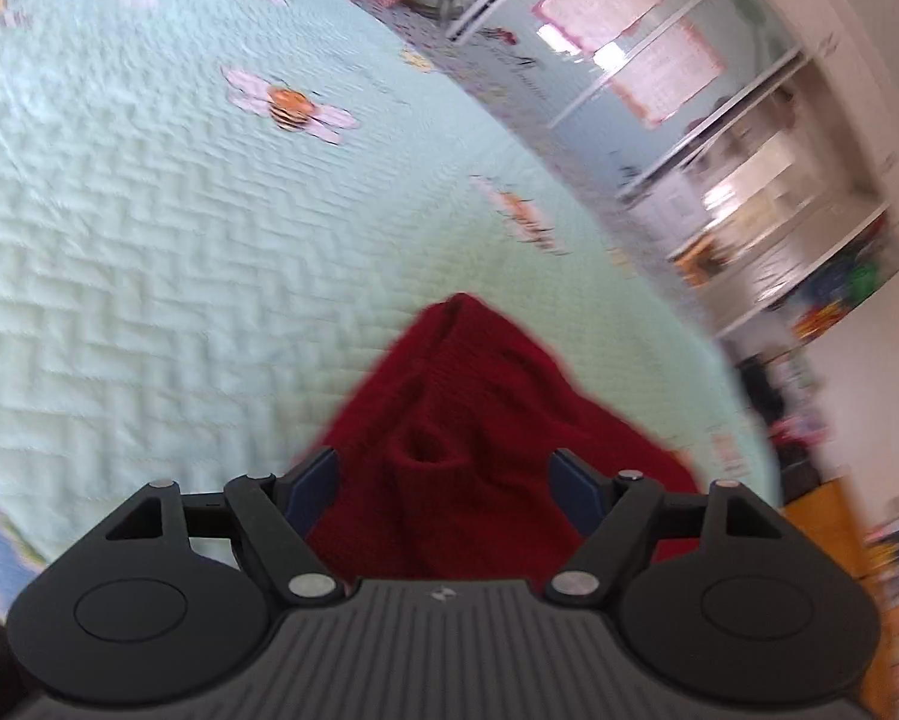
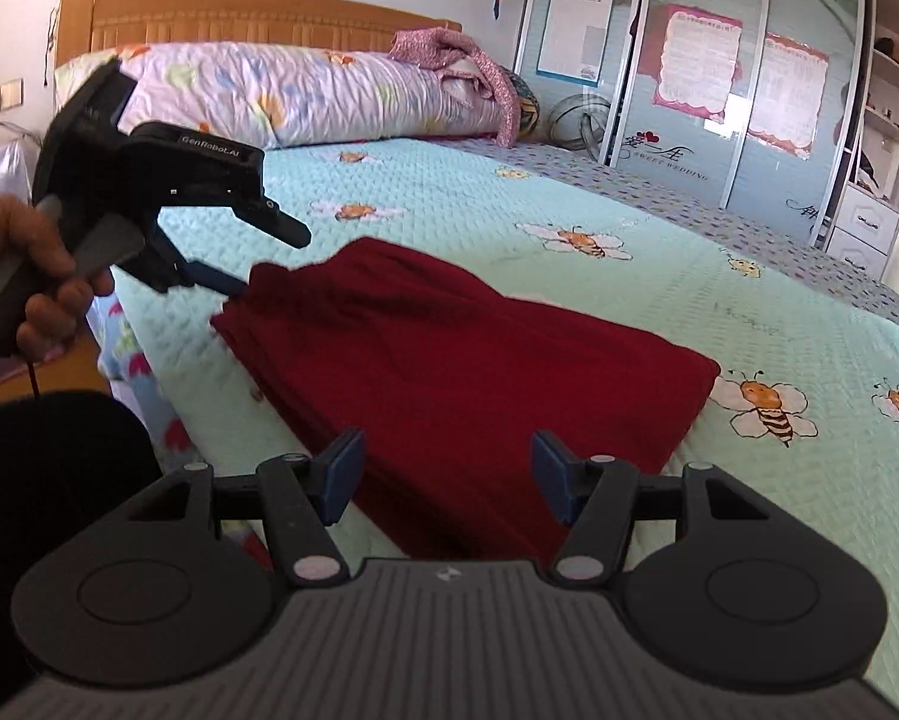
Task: Fold clothes
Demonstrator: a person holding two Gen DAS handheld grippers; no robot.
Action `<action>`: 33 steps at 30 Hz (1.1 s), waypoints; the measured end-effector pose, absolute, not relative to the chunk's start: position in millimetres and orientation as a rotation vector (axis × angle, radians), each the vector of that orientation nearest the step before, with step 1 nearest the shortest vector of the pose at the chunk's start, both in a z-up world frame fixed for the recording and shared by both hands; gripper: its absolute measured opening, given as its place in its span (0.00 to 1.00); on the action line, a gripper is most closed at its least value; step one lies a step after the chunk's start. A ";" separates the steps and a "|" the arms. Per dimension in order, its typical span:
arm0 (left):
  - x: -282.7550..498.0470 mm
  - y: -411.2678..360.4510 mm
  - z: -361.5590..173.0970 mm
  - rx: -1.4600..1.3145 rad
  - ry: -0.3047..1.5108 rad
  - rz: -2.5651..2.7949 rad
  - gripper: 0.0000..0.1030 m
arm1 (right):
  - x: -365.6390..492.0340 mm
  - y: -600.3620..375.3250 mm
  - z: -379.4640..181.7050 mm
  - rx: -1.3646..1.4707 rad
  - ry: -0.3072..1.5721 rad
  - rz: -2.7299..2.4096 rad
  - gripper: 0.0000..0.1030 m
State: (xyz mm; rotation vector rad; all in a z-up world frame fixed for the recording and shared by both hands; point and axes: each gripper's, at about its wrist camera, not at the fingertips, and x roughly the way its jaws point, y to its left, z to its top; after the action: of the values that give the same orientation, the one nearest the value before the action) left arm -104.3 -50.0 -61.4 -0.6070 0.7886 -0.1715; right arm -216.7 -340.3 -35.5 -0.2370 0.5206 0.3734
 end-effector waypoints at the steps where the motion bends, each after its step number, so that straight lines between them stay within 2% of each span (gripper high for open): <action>1: -103.2 -49.1 -67.0 -0.598 0.813 -0.159 0.76 | -214.5 -339.9 -37.9 -0.236 0.525 0.379 0.60; 5: -104.4 -43.8 -80.4 -0.575 0.833 -0.154 0.76 | -212.3 -350.6 -59.9 -0.155 0.633 0.449 0.60; 10: -110.5 -50.1 -63.1 -0.497 0.799 -0.085 0.75 | -221.0 -358.7 -64.4 -0.072 0.694 0.509 0.60; 12: -117.3 -57.8 -47.1 -0.468 0.732 -0.085 0.75 | -217.9 -360.6 -62.8 -0.048 0.731 0.541 0.60; 15: -125.2 -76.6 -21.1 -0.430 0.600 -0.196 0.77 | -219.3 -371.7 -48.8 0.050 0.691 0.568 0.60; 16: -123.9 -84.6 -16.9 -0.415 0.578 -0.262 0.81 | -220.5 -376.3 -43.8 0.080 0.659 0.561 0.60; 17: -119.6 -91.0 -17.7 -0.412 0.584 -0.316 0.85 | -221.2 -380.0 -39.6 0.100 0.622 0.550 0.60; 19: -103.1 -98.4 -34.9 -0.446 0.682 -0.375 0.85 | -220.1 -382.7 -40.0 0.110 0.590 0.549 0.61; 21: -89.2 -93.6 -63.1 -0.478 0.781 -0.347 0.80 | -214.9 -382.3 -54.5 0.103 0.633 0.562 0.61; 22: -89.6 -88.0 -68.1 -0.492 0.774 -0.362 0.69 | -211.1 -382.2 -67.4 0.100 0.683 0.568 0.60; 24: -90.6 -76.7 -77.9 -0.519 0.759 -0.394 0.69 | -211.6 -391.6 -84.2 0.162 0.727 0.573 0.59; 27: -89.6 -68.6 -84.5 -0.547 0.742 -0.442 0.69 | -217.9 -401.3 -78.9 0.227 0.724 0.570 0.59; 33: -96.2 -61.0 -88.8 -0.655 0.717 -0.485 0.69 | -198.4 -393.6 -40.8 0.300 0.579 0.631 0.62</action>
State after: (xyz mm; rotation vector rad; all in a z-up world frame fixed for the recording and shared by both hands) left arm -96.2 -61.0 -88.8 -0.6555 0.7174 -0.4847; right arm -198.4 -393.6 -40.8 0.3000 0.5792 0.6310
